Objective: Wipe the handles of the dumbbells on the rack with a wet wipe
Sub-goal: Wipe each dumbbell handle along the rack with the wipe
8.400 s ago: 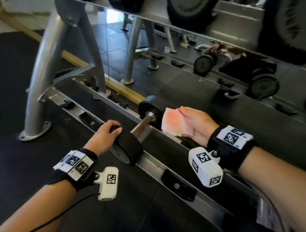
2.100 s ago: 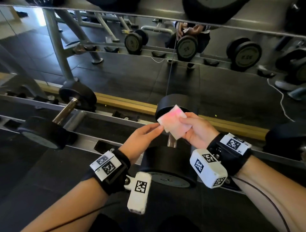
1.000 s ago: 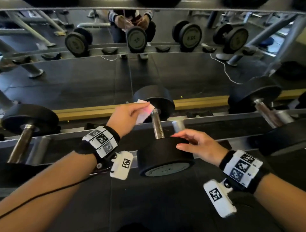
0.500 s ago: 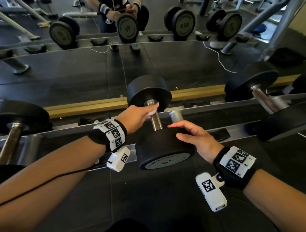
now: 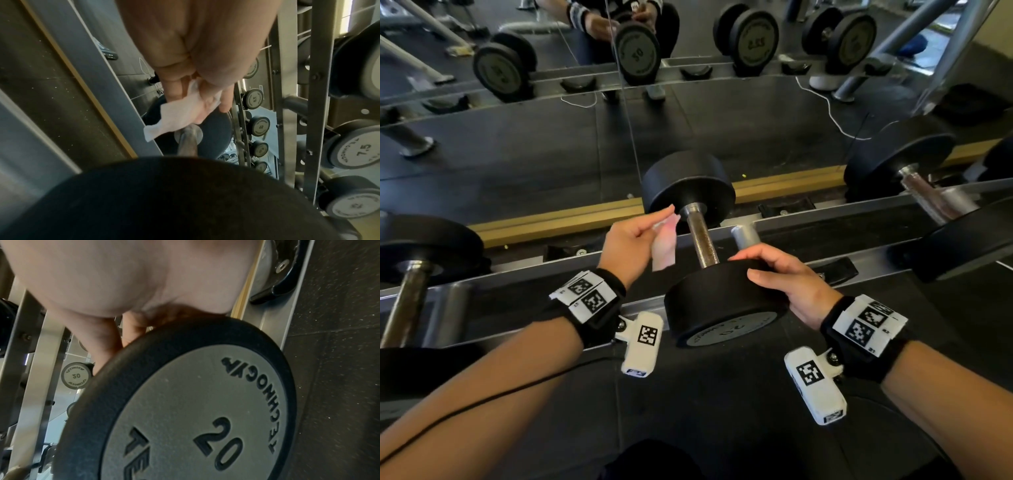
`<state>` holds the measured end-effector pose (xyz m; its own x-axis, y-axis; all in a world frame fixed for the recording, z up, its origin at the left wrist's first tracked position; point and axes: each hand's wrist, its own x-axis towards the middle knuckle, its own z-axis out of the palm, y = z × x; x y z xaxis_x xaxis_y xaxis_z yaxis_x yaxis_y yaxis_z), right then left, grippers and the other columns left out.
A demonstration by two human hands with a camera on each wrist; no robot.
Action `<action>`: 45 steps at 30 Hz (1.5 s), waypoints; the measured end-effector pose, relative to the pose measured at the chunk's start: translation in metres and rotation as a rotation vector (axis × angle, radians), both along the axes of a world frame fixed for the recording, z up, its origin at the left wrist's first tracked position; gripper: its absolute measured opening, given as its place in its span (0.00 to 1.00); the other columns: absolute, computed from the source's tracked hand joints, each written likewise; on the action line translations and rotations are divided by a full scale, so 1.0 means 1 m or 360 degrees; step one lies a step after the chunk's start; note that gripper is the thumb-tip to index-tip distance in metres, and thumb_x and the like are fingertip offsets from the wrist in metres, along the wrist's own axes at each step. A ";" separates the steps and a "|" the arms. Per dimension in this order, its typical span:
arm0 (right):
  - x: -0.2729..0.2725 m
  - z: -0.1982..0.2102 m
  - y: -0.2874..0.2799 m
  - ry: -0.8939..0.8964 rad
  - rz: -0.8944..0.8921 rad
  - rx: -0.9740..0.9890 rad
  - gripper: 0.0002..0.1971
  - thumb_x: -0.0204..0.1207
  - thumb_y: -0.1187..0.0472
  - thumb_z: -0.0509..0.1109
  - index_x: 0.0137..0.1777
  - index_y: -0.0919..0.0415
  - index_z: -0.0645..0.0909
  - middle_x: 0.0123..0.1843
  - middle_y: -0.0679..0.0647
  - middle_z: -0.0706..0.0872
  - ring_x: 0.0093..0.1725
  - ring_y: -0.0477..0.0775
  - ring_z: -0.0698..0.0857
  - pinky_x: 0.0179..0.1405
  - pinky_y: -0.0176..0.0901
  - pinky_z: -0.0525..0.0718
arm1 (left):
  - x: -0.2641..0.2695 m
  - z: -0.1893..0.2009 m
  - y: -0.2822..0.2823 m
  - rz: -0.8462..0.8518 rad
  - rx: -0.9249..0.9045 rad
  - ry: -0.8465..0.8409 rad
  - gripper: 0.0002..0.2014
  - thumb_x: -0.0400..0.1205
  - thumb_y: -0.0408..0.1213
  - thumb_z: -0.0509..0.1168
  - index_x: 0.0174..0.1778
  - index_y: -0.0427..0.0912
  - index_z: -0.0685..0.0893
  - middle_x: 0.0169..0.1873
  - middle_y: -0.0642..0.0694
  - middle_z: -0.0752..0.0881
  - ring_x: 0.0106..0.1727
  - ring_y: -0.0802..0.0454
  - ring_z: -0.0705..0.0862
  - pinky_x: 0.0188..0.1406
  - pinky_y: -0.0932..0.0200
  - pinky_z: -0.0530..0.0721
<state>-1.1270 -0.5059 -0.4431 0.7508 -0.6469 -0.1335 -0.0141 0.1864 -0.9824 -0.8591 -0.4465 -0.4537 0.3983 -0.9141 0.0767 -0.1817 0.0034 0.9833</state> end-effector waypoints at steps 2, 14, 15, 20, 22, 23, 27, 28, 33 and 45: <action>0.000 0.001 0.000 0.0005 0.0007 0.0008 0.15 0.76 0.60 0.70 0.63 0.54 0.84 0.62 0.58 0.87 0.63 0.62 0.86 0.58 0.51 0.86 | -0.006 -0.002 -0.009 0.0009 0.0061 -0.0064 0.12 0.83 0.42 0.69 0.61 0.58 0.90 0.59 0.57 0.90 0.65 0.58 0.85 0.70 0.49 0.81; -0.001 -0.001 -0.001 -0.0021 0.0031 0.0029 0.15 0.77 0.60 0.70 0.63 0.53 0.84 0.61 0.56 0.88 0.62 0.59 0.87 0.56 0.48 0.87 | -0.001 -0.001 0.007 -0.0668 0.0636 0.0835 0.17 0.87 0.28 0.59 0.69 0.44 0.83 0.62 0.41 0.89 0.62 0.48 0.88 0.52 0.57 0.89; -0.001 -0.001 -0.002 -0.0030 0.0032 0.0029 0.14 0.77 0.60 0.70 0.62 0.53 0.84 0.60 0.55 0.88 0.62 0.59 0.87 0.55 0.48 0.87 | 0.004 0.002 0.004 -0.0546 0.0607 0.0869 0.17 0.87 0.28 0.59 0.70 0.44 0.83 0.61 0.41 0.89 0.60 0.48 0.89 0.49 0.57 0.90; -0.002 -0.002 -0.003 -0.0049 0.0058 0.0064 0.15 0.76 0.60 0.71 0.62 0.52 0.84 0.60 0.54 0.88 0.62 0.59 0.87 0.56 0.48 0.87 | 0.011 0.007 -0.024 -0.0030 0.0495 0.0886 0.19 0.88 0.26 0.58 0.75 0.38 0.78 0.62 0.38 0.88 0.56 0.45 0.90 0.43 0.51 0.91; -0.002 -0.003 -0.004 -0.0053 0.0062 0.0073 0.15 0.77 0.59 0.71 0.63 0.51 0.84 0.61 0.55 0.88 0.63 0.60 0.87 0.57 0.49 0.87 | 0.000 0.005 -0.030 -0.0024 0.0525 0.0957 0.18 0.88 0.25 0.57 0.73 0.37 0.79 0.59 0.38 0.88 0.51 0.47 0.91 0.41 0.52 0.91; -0.002 -0.004 -0.004 -0.0059 0.0066 0.0079 0.15 0.77 0.59 0.71 0.63 0.51 0.84 0.61 0.56 0.88 0.63 0.60 0.86 0.58 0.51 0.87 | -0.006 0.005 -0.032 -0.0061 0.0549 0.0980 0.18 0.88 0.24 0.57 0.72 0.37 0.80 0.60 0.38 0.88 0.51 0.47 0.91 0.43 0.52 0.91; -0.002 -0.005 -0.004 -0.0064 0.0070 0.0085 0.14 0.77 0.59 0.71 0.63 0.51 0.85 0.61 0.58 0.88 0.63 0.61 0.86 0.58 0.51 0.87 | -0.017 0.005 -0.023 -0.0213 0.0648 0.0973 0.19 0.87 0.24 0.57 0.72 0.39 0.81 0.66 0.37 0.86 0.65 0.43 0.86 0.58 0.49 0.86; -0.002 -0.005 -0.004 -0.0070 0.0069 0.0089 0.15 0.77 0.59 0.71 0.63 0.51 0.84 0.61 0.58 0.88 0.63 0.62 0.87 0.58 0.52 0.87 | -0.016 0.006 -0.019 -0.0261 0.0688 0.0992 0.19 0.87 0.24 0.57 0.72 0.39 0.81 0.65 0.36 0.86 0.67 0.42 0.85 0.61 0.47 0.85; -0.001 -0.005 -0.004 -0.0061 0.0069 0.0088 0.15 0.77 0.59 0.71 0.64 0.53 0.84 0.61 0.60 0.88 0.63 0.62 0.86 0.59 0.53 0.87 | 0.001 0.013 -0.009 -0.0320 0.0794 0.1086 0.18 0.86 0.25 0.58 0.71 0.37 0.81 0.63 0.35 0.87 0.64 0.40 0.87 0.59 0.48 0.88; -0.003 -0.006 -0.008 -0.0094 0.0126 0.0123 0.15 0.77 0.59 0.72 0.64 0.53 0.83 0.62 0.61 0.87 0.64 0.61 0.86 0.59 0.50 0.86 | -0.013 0.007 -0.038 0.0053 0.0793 0.1091 0.17 0.87 0.23 0.57 0.71 0.35 0.80 0.62 0.35 0.85 0.54 0.44 0.86 0.57 0.47 0.85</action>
<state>-1.1298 -0.5136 -0.4492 0.8069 -0.5750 -0.1349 0.0255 0.2622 -0.9647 -0.8722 -0.4844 -0.4465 0.2372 -0.7637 -0.6004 0.4628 -0.4545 0.7611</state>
